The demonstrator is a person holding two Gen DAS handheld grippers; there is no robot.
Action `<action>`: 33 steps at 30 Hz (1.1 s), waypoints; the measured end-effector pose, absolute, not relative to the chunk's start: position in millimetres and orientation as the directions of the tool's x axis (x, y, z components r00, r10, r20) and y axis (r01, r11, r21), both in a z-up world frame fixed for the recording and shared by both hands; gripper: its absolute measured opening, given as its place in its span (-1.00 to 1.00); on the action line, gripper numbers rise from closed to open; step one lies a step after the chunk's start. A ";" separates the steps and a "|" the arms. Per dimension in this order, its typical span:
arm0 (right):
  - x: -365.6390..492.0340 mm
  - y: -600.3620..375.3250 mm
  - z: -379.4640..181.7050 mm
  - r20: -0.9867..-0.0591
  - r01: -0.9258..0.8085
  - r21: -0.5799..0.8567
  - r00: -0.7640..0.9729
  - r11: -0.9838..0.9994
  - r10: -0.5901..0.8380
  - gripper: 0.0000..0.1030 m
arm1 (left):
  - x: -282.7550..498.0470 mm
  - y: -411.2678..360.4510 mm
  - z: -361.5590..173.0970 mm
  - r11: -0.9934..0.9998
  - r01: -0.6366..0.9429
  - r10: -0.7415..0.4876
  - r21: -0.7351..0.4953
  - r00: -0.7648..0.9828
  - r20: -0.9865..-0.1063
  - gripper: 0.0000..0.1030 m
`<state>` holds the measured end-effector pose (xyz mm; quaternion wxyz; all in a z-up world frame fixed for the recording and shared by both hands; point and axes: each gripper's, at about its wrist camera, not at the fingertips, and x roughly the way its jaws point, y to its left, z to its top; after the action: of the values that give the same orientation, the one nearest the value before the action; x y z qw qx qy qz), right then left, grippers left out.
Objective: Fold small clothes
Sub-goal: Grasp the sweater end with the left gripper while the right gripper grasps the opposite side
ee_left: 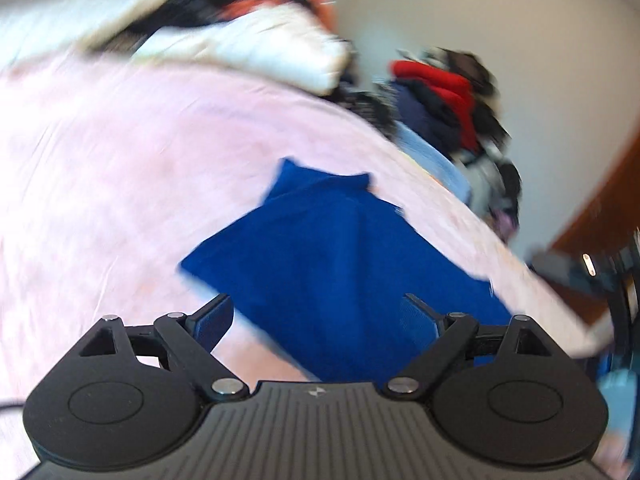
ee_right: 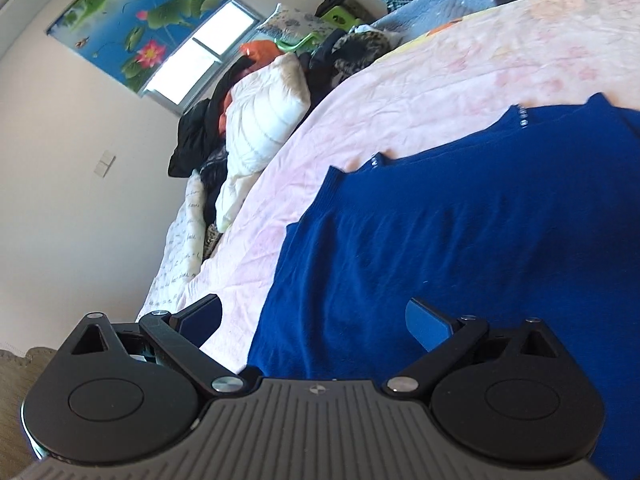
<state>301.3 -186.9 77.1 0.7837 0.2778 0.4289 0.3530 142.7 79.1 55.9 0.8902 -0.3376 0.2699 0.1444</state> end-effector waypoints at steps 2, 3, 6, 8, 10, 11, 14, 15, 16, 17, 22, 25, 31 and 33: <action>299.0 -180.4 76.9 -0.472 -0.316 0.744 0.373 0.588 0.798 0.94 | 144.3 103.5 43.2 0.614 -0.484 0.035 -0.624 0.806 -0.591 0.74; 297.9 -178.2 76.6 -0.472 -0.314 0.746 0.371 0.587 0.800 0.94 | 146.5 113.3 37.2 0.562 -0.512 0.027 -0.650 0.797 -0.604 0.74; 292.9 -174.9 74.5 -0.482 -0.309 0.745 0.364 0.591 0.797 0.94 | 150.1 131.7 22.6 0.437 -0.539 0.000 -0.720 0.801 -0.599 0.73; 291.6 -174.5 71.4 -0.497 -0.301 0.738 0.363 0.604 0.789 0.94 | 154.5 136.7 18.7 0.388 -0.540 -0.011 -0.747 0.808 -0.589 0.74; 290.4 -176.4 68.5 -0.509 -0.290 0.734 0.362 0.614 0.781 0.94 | 164.1 141.0 14.2 0.344 -0.524 -0.028 -0.779 0.824 -0.566 0.73; 290.8 -176.9 66.7 -0.516 -0.282 0.733 0.362 0.618 0.777 0.94 | 170.4 142.2 12.5 0.335 -0.523 -0.033 -0.784 0.825 -0.565 0.59; 290.9 -180.1 64.2 -0.520 -0.263 0.740 0.361 0.619 0.774 0.94 | 187.9 144.6 3.4 0.311 -0.534 -0.079 -0.786 0.810 -0.581 -0.26; 290.3 -181.4 64.7 -0.519 -0.263 0.739 0.364 0.620 0.773 0.94 | 191.1 143.9 0.8 0.309 -0.538 -0.086 -0.784 0.805 -0.587 -0.32; 290.2 -181.8 65.4 -0.520 -0.265 0.737 0.366 0.622 0.772 0.94 | 192.7 141.4 -0.2 0.321 -0.531 -0.087 -0.784 0.808 -0.583 -0.32; 290.4 -182.8 65.8 -0.520 -0.267 0.736 0.367 0.623 0.771 0.94 | 194.0 139.1 1.1 0.345 -0.527 -0.083 -0.777 0.807 -0.584 -0.32; 297.1 -186.8 65.6 -0.521 -0.257 0.740 0.365 0.621 0.772 0.94 | 198.5 126.5 12.6 0.484 -0.543 0.001 -0.687 0.785 -0.620 -0.58; 305.5 -183.9 65.8 -0.514 -0.252 0.751 0.355 0.610 0.781 0.94 | 205.4 117.3 21.4 0.588 -0.557 0.052 -0.587 0.750 -0.660 -0.88; 333.0 -162.7 77.4 -0.522 -0.298 0.745 0.297 0.597 0.800 0.94 | 202.8 64.3 57.7 0.841 -0.401 0.149 -0.363 0.817 -0.556 -0.90; 347.4 -150.5 82.1 -0.531 -0.309 0.746 0.259 0.590 0.807 0.94 | 200.1 41.7 65.7 0.903 -0.320 0.137 -0.287 0.847 -0.514 -0.90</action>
<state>347.4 -150.5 82.1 0.7501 0.2582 0.4819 0.3721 200.1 41.7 65.7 0.9431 -0.1839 0.2491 0.1211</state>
